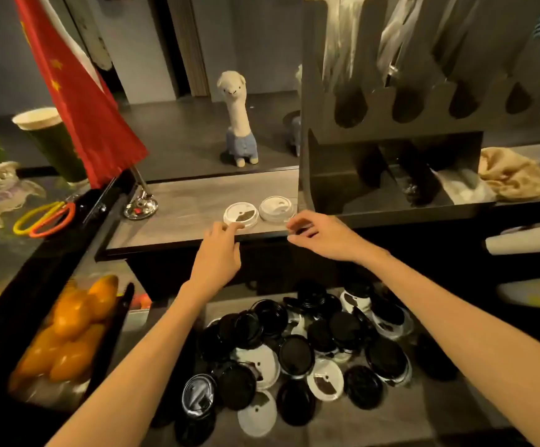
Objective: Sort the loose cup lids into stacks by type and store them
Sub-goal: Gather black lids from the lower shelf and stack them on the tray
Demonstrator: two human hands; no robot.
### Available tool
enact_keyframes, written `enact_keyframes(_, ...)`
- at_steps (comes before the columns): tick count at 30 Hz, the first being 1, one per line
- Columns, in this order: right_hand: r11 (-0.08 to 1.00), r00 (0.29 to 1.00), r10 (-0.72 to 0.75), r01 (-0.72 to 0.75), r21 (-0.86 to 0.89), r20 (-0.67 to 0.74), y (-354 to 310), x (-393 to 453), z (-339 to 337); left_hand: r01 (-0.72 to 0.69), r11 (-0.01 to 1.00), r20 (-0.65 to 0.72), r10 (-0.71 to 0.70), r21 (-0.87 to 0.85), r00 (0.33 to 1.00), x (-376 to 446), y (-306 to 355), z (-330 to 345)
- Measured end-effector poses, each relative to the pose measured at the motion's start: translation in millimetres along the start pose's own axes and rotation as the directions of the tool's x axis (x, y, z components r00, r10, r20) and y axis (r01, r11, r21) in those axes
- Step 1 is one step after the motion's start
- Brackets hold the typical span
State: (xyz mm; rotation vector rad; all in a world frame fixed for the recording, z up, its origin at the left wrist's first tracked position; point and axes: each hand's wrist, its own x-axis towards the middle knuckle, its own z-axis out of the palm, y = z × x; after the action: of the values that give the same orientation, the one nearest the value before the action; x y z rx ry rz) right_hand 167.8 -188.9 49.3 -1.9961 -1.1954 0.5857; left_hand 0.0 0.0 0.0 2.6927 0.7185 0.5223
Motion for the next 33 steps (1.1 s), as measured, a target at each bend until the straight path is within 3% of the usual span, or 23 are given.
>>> enact_keyframes(2,0.965,0.997,-0.071,0.066,-0.255,-0.013,1.7,20.8,4.1,0.003,0.994,-0.032,0.001,0.113,0.999,11.2,-0.1,12.1)
enact_keyframes(4,0.91,0.995,-0.096,0.096,-0.404,0.019,5.7,44.0,14.0,0.011,0.979,-0.037,-0.004,0.203,0.999,21.9,-1.6,26.8)
enact_keyframes(7,0.838,0.99,-0.143,0.13,-0.53,0.016,17.9,72.4,24.3,0.022,0.943,0.013,-0.028,0.331,1.0,35.2,-6.6,39.5)
enact_keyframes(11,0.752,0.992,-0.1,0.127,-0.646,0.079,38.4,86.5,29.3,0.059,0.95,0.104,-0.095,0.306,0.99,43.3,-15.9,39.4)
enact_keyframes(17,0.762,0.99,-0.136,0.132,-0.634,0.043,38.7,82.6,25.5,0.111,0.99,0.137,-0.122,0.09,0.983,56.6,-28.9,28.2)
enact_keyframes(20,0.823,0.96,-0.272,0.199,-0.531,-0.061,36.8,45.9,26.1,0.034,0.999,-0.031,-0.035,-0.024,0.999,41.5,-17.9,26.8)
enact_keyframes(22,0.871,0.938,-0.331,0.261,-0.416,-0.105,51.9,11.6,29.2,0.033,0.986,-0.19,-0.065,-0.163,0.98,19.0,0.8,32.1)
enact_keyframes(25,0.93,0.98,-0.174,0.132,-0.342,-0.094,106.3,-36.5,42.7,0.066,0.946,-0.187,-0.13,-0.318,0.974,-24.9,29.9,58.1)
enact_keyframes(27,0.925,0.998,0.063,-0.057,-0.375,0.002,149.9,-56.3,53.5,0.116,0.894,-0.053,-0.153,-0.433,0.987,-53.2,38.5,89.1)
enact_keyframes(29,0.883,0.957,0.264,-0.191,-0.43,0.118,182.0,-69.1,62.6,0.196,0.841,0.083,-0.179,-0.504,0.98,-78.5,43.3,120.0)
enact_keyframes(33,0.833,0.917,0.335,-0.181,-0.522,0.216,211.5,-73.3,77.6,0.405,0.714,0.309,-0.271,-0.57,0.912,-108.3,48.8,152.1)
